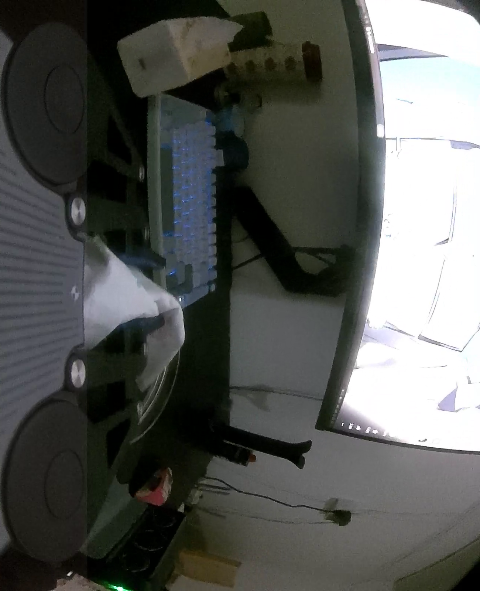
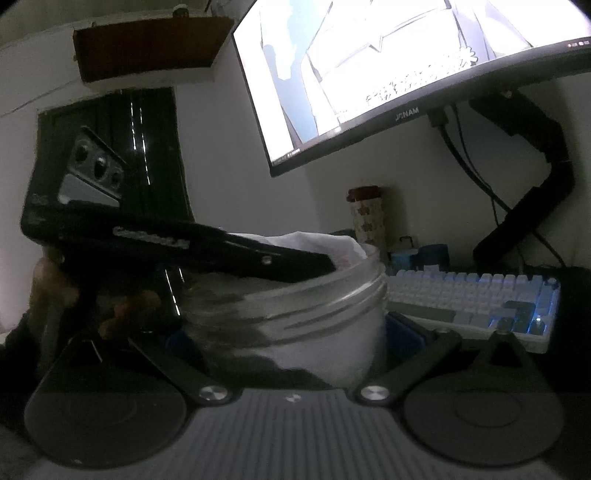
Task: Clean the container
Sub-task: 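Twist the white tissue inside the jar rim with the left gripper while the right gripper holds the jar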
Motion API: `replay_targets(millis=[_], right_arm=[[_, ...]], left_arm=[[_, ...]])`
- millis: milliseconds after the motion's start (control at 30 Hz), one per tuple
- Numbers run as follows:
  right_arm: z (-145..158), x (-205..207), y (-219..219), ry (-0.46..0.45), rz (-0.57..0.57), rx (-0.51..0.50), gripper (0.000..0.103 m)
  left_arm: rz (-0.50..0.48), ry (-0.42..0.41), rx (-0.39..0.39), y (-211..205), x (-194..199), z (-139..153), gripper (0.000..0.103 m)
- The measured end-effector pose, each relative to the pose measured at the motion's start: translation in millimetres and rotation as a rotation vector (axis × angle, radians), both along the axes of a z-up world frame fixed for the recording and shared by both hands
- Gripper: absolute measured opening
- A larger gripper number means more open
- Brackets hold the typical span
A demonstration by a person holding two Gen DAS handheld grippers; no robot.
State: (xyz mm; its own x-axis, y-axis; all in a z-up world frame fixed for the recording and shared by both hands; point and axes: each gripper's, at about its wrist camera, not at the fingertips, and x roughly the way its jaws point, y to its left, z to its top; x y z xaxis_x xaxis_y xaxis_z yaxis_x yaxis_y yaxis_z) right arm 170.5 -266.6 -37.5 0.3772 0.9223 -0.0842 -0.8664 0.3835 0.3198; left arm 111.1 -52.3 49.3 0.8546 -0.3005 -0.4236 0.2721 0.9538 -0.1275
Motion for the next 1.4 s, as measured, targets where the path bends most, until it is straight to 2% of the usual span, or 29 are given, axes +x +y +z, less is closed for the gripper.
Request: replay_targets(millis=[167, 367, 633, 767, 1000, 1200, 1400], right_arm=[[-0.7, -3.4, 2.8, -0.027, -0.007, -0.011, 0.103], [-1.3, -2.8, 3.5, -0.028, -0.025, -0.019, 0.103], [-1.6, -0.5, 2.2, -0.038, -0.070, -0.001, 0.102], [-1.5, -0.7, 2.9, -0.041, -0.067, -0.006, 0.100], [-1.3, -1.1, 4.1, -0.046, -0.062, -0.014, 0.100], [-1.1, -1.8, 3.8, -0.043, -0.069, -0.012, 0.100], [-1.0, -4.6, 4.9, -0.053, -0.039, -0.009, 0.098]], left_arm=[[-0.023, -0.020, 0.049, -12.0, 2.3, 0.9, 0.019], [-0.054, -0.024, 0.058, -17.0, 5.0, 1.6, 0.019], [0.045, 0.015, 0.069, -13.2, 0.4, 1.1, 0.020], [0.039, 0.008, 0.085, -16.0, -7.9, 3.8, 0.019], [0.023, 0.000, 0.085, -20.2, -19.6, 8.5, 0.020], [0.053, 0.019, 0.079, -16.7, -3.8, 6.4, 0.020], [0.034, 0.017, 0.060, -15.5, 2.9, 1.2, 0.020]])
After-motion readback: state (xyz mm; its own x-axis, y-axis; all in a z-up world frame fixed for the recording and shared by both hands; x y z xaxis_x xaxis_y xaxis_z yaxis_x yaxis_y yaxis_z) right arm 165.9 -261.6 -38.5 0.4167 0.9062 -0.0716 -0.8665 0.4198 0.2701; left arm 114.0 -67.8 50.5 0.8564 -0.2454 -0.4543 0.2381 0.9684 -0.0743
